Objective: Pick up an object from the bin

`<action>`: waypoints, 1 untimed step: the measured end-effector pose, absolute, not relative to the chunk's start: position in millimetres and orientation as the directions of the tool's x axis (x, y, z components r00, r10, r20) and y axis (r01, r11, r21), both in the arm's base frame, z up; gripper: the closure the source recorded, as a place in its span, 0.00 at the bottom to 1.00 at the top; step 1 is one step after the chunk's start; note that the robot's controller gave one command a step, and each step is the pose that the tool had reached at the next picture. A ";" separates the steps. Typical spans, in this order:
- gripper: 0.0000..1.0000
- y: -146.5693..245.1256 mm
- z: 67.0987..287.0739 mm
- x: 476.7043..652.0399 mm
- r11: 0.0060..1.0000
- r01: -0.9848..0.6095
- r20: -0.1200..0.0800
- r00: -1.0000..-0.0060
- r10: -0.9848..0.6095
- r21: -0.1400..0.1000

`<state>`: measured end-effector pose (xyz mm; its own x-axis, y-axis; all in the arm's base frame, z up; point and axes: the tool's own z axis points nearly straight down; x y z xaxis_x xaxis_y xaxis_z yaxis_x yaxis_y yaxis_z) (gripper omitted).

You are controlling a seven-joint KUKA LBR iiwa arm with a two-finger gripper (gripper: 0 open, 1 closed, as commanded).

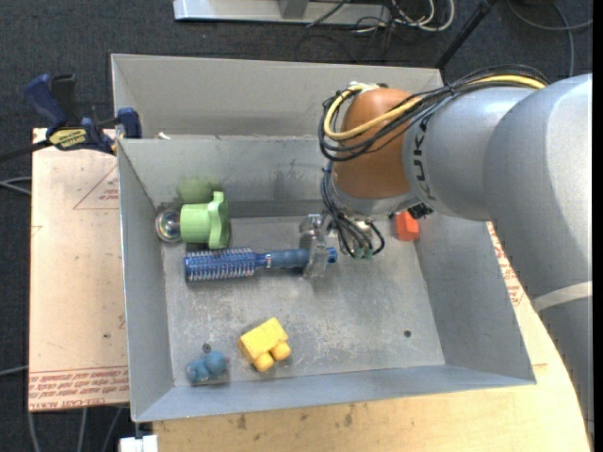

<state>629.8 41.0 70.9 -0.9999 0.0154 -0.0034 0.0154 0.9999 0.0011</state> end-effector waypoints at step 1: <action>1.00 23.1 202.5 638.2 0.986 -0.167 -0.011 -0.986 -0.167 -0.001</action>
Offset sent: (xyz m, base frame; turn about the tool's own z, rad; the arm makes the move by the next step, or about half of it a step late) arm 0.0061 -0.0180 0.1275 -0.1854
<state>638.2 23.1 202.5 -0.9858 -0.1673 -0.0106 -0.1673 0.9859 -0.0012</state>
